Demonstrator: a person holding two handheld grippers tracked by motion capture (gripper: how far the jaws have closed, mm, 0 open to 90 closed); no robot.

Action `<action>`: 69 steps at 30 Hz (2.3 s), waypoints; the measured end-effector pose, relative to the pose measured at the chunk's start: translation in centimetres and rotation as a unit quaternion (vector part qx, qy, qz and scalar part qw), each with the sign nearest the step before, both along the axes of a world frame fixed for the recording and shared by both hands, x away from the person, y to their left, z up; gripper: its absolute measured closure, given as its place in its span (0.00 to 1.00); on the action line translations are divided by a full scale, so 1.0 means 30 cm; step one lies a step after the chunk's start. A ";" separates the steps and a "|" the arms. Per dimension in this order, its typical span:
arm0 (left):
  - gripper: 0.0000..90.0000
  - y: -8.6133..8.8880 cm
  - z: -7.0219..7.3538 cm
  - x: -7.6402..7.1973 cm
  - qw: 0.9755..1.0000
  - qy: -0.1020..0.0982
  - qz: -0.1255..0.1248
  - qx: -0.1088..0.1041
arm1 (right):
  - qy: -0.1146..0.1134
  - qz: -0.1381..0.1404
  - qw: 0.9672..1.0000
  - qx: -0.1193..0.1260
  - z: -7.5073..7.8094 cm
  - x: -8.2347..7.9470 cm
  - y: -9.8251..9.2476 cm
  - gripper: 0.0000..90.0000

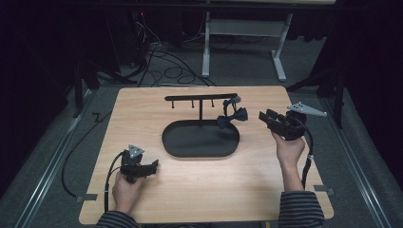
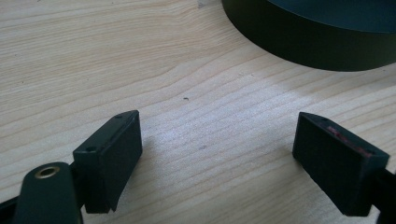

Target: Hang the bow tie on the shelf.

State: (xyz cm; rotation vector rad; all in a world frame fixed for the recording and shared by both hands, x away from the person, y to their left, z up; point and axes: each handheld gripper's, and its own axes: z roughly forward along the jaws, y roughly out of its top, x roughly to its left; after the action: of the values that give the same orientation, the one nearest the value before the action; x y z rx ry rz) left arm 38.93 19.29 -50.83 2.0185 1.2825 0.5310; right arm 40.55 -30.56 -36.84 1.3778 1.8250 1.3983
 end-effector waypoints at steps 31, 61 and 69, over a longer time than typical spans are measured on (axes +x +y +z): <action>0.18 0.000 0.000 0.000 1.000 0.000 0.000 0.000 | -0.006 0.011 0.999 -0.035 -0.028 -0.093 0.018 0.67; 0.18 0.000 0.000 0.000 1.000 0.000 0.000 0.000 | 0.005 0.015 1.000 -0.025 -0.089 -0.176 -0.005 0.67; 0.18 0.000 0.000 0.000 1.000 0.000 0.000 0.000 | 0.008 0.019 0.999 -0.025 -0.104 -0.188 0.000 0.67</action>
State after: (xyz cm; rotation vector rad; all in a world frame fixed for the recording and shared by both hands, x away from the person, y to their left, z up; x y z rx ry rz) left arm 38.93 19.29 -50.83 2.0185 1.2827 0.5312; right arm 34.92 -30.56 -39.97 1.3399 1.8922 1.3554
